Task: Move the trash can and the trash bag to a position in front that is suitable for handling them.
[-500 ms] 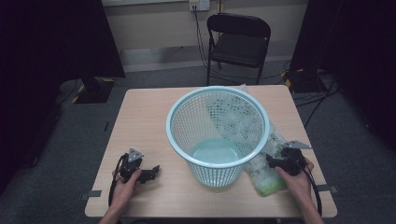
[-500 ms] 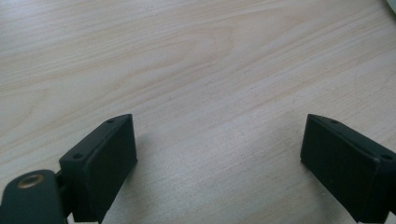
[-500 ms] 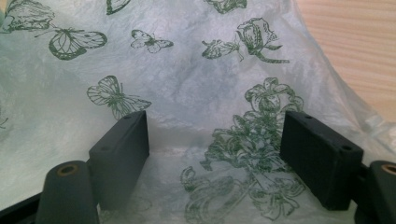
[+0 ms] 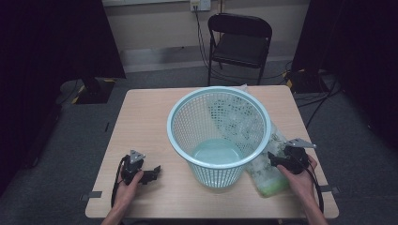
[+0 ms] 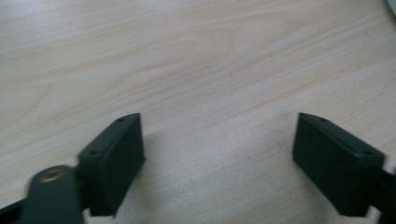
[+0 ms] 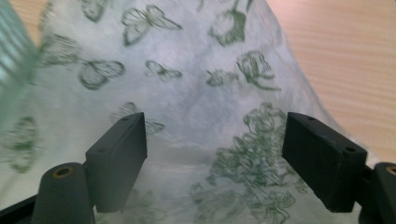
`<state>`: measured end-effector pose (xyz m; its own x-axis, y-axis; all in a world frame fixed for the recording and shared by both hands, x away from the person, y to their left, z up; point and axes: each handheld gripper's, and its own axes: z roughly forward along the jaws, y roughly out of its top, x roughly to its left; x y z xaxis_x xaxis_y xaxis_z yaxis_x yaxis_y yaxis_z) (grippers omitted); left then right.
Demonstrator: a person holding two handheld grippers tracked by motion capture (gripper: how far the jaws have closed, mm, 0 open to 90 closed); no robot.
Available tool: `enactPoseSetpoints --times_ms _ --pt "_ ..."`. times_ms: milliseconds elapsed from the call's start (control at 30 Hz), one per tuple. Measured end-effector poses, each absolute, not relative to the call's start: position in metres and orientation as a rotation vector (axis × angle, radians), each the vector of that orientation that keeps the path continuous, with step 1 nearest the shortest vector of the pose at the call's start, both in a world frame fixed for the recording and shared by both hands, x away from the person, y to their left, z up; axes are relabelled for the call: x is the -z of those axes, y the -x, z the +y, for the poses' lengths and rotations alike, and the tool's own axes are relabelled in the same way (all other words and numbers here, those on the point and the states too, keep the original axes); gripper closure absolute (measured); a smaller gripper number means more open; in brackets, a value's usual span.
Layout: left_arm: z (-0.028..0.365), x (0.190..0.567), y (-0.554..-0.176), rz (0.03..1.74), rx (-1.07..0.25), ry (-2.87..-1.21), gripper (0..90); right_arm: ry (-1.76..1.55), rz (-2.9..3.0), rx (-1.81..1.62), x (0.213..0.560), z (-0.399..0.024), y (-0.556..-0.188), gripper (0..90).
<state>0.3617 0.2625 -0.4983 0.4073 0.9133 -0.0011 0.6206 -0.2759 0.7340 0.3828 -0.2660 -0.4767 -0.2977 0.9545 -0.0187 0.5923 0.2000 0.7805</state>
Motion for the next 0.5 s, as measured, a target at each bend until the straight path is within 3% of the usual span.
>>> enactPoseSetpoints --times_ms 200,500 --pt "0.247 0.479 -0.364 1.242 -0.601 -1.948 16.2 -1.381 1.998 -0.998 0.461 -0.256 -0.379 21.2" --pt "0.204 0.446 -0.406 1.160 -0.483 -1.839 17.6 -1.334 1.953 -1.148 0.419 -0.238 -0.387 22.5"
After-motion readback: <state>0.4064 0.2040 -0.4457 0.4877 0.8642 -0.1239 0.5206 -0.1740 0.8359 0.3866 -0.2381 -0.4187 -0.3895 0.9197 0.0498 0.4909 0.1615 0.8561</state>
